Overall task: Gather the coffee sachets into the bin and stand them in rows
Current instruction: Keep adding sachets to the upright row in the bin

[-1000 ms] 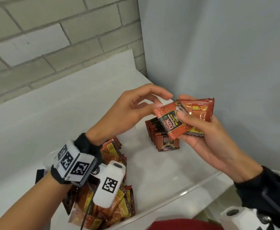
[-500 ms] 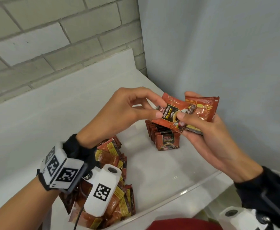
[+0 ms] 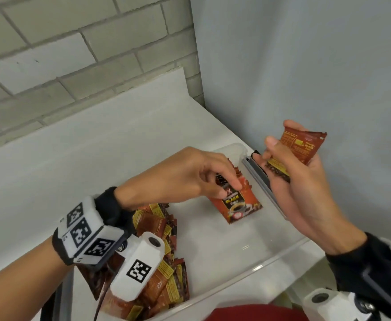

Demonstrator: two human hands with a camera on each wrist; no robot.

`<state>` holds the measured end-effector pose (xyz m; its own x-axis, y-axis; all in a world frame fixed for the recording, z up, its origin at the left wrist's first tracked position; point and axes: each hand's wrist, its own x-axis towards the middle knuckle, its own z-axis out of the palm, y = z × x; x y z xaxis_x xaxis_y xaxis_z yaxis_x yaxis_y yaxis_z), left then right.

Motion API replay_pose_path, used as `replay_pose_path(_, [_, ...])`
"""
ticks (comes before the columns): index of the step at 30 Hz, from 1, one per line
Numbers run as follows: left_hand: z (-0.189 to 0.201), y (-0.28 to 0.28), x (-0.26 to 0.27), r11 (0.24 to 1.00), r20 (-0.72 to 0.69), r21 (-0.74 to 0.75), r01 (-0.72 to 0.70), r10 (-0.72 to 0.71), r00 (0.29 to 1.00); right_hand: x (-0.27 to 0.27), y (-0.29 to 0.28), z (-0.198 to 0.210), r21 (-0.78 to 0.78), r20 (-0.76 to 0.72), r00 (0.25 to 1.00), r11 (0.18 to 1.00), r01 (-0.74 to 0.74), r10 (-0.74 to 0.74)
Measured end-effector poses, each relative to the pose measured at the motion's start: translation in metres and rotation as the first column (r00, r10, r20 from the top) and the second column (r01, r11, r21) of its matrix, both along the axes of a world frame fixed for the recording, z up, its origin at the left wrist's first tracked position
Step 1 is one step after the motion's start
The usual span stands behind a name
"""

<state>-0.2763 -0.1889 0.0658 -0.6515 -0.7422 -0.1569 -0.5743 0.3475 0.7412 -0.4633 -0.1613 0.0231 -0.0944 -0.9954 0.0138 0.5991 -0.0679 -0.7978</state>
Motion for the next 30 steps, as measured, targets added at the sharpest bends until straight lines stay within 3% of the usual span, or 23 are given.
replay_pose_path(5, [-0.027,-0.011,-0.010,0.982,0.158,-0.138,0.127,-0.105,0.982,0.001,0.000,-0.002,-0.018,0.000,1.000,1.000,-0.017,0.017])
replay_pose_path(14, [-0.049,-0.015,-0.021,0.908,0.253,-0.339,0.246,-0.164,0.954,0.000,0.000,-0.003,-0.007,0.013,0.999,0.999,-0.039,0.039])
replay_pose_path(18, [-0.061,-0.011,-0.027,0.826,0.325,-0.465,0.318,-0.175,0.929,-0.001,0.000,-0.003,0.009,0.020,0.999,0.999,-0.039,0.038])
replay_pose_path(30, [-0.069,-0.009,-0.028,0.722,0.315,-0.605,0.335,-0.169,0.934,-0.002,0.003,0.005,0.134,0.242,0.963,0.979,-0.153,0.118])
